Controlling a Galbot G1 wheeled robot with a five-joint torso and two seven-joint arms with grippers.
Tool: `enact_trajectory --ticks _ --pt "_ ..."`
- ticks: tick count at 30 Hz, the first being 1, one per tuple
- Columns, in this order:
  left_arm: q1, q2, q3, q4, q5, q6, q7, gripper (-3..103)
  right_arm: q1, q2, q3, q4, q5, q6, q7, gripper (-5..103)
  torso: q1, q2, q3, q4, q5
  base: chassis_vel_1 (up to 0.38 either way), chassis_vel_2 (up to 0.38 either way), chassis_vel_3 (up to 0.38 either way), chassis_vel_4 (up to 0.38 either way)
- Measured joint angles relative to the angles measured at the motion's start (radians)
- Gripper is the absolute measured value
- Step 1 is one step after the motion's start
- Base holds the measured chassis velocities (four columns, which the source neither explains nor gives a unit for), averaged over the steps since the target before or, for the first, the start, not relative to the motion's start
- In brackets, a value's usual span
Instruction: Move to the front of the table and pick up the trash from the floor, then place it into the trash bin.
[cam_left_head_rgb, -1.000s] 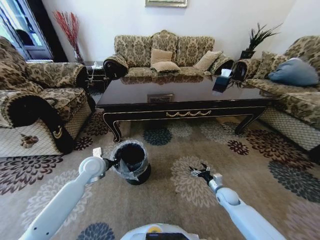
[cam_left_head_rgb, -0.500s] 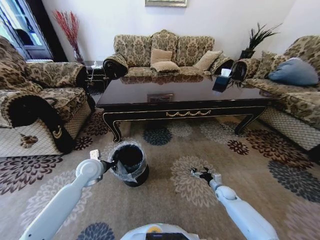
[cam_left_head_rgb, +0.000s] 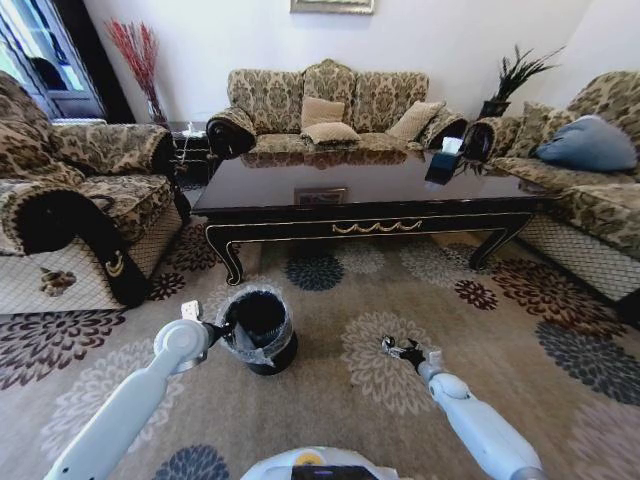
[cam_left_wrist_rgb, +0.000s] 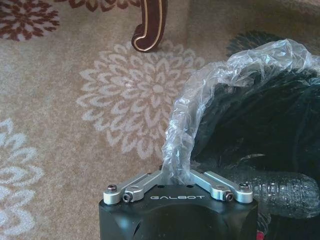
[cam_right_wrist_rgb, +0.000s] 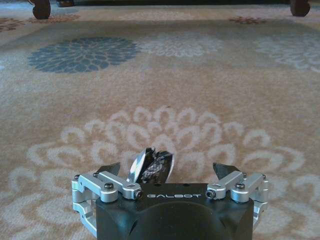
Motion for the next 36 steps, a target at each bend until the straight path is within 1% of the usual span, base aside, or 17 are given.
enact_trajectory --ticks 4,5,6,7,10,12,15,17,20,21,22,23,24,26,28,36 --pt "0.0 0.006 -0.004 0.001 -0.002 0.0 0.002 0 0.017 0.014 -0.008 -0.031 -0.004 0.0 0.0 101 0.0 0.0 0.0 0.0001 0.0 0.0 0.0 0.0 0.0" --pt "0.0 0.007 -0.005 0.001 -0.002 0.0 0.002 0 0.019 0.016 -0.009 -0.036 -0.004 0.0 0.0 97 0.0 0.0 0.0 0.0001 0.0 0.0 0.0 0.0 0.0" --pt "0.0 0.007 -0.005 0.001 -0.002 0.0 0.002 0 0.019 0.016 -0.009 -0.036 -0.004 0.0 0.0 97 0.0 0.0 0.0 0.0001 0.0 0.0 0.0 0.0 0.0" --pt "0.0 0.007 -0.006 0.001 -0.002 0.0 0.002 0 0.02 0.016 -0.01 -0.04 -0.005 0.0 -0.001 94 0.0 0.0 0.0 0.0001 0.0 0.0 0.0 0.0 0.0" --pt "0.0 0.006 -0.006 0.001 0.001 0.0 0.006 0 0.02 0.016 -0.01 -0.045 -0.019 0.008 -0.002 78 0.0 0.0 0.0 0.0 0.0 0.0 0.0 0.0 0.0" --pt "0.0 0.005 -0.005 0.002 0.004 0.0 0.008 0 0.02 0.016 -0.01 -0.046 -0.025 0.012 -0.002 78 0.0 0.0 0.0 -0.0001 0.0001 0.0 0.0 0.0 0.0" --pt "0.005 -0.005 0.0 0.006 0.012 0.0 0.01 0 0.014 0.016 -0.01 -0.047 -0.046 0.023 -0.003 61 0.0 0.0 0.0 0.0 -0.0001 0.0 0.0 0.0 0.0" --pt "0.007 -0.006 0.001 0.006 0.013 0.0 0.01 0 0.013 0.017 -0.009 -0.047 -0.048 0.024 -0.003 61 0.0 0.0 0.0 0.0 0.0 0.0 0.0 0.0 0.0" --pt "0.012 -0.007 0.002 0.002 0.014 0.0 0.01 0 0.009 0.019 -0.007 -0.041 -0.051 0.026 -0.004 46 0.0 0.0 0.0 0.0 0.0001 0.0 0.0 0.0 0.0" --pt "0.012 -0.007 0.002 0.002 0.014 0.0 0.01 0 0.009 0.019 -0.007 -0.041 -0.051 0.026 -0.004 46 0.0 0.0 0.0 0.0 0.0001 0.0 0.0 0.0 0.0" --pt "0.013 -0.007 0.002 0.001 0.015 0.0 0.01 0 0.008 0.019 -0.007 -0.038 -0.051 0.027 -0.004 40 0.0 0.0 0.0 0.0 0.0 0.0 0.0 0.0 0.0" --pt "0.014 -0.007 0.002 0.0 0.015 0.0 0.01 0 0.007 0.018 -0.007 -0.036 -0.051 0.027 -0.004 40 0.0 0.0 0.0 0.0 0.0 0.0 0.0 0.0 0.0" --pt "0.014 -0.005 0.002 -0.002 0.014 0.0 0.01 0 0.005 0.017 -0.005 -0.031 -0.051 0.027 -0.004 30 0.0 0.0 0.0 0.0001 0.0 0.0 0.0 0.0 0.0" --pt "0.015 -0.004 0.002 -0.003 0.014 0.0 0.01 0 0.004 0.016 -0.005 -0.028 -0.051 0.027 -0.004 30 0.0 0.0 0.0 0.0001 0.0001 0.0 0.0 0.0 0.0" --pt "0.014 -0.004 0.002 -0.005 0.012 0.0 0.01 0 -0.002 0.011 -0.002 -0.016 -0.051 0.026 -0.004 27 0.0 0.0 0.0 0.0 0.0001 0.0 0.0 0.0 0.0" --pt "0.016 -0.016 0.01 -0.011 0.012 0.0 0.01 0 -0.03 -0.011 0.019 0.036 -0.052 0.022 0.0 27 0.0 0.0 0.0 0.0 0.0002 0.0 0.0 0.0 0.0"
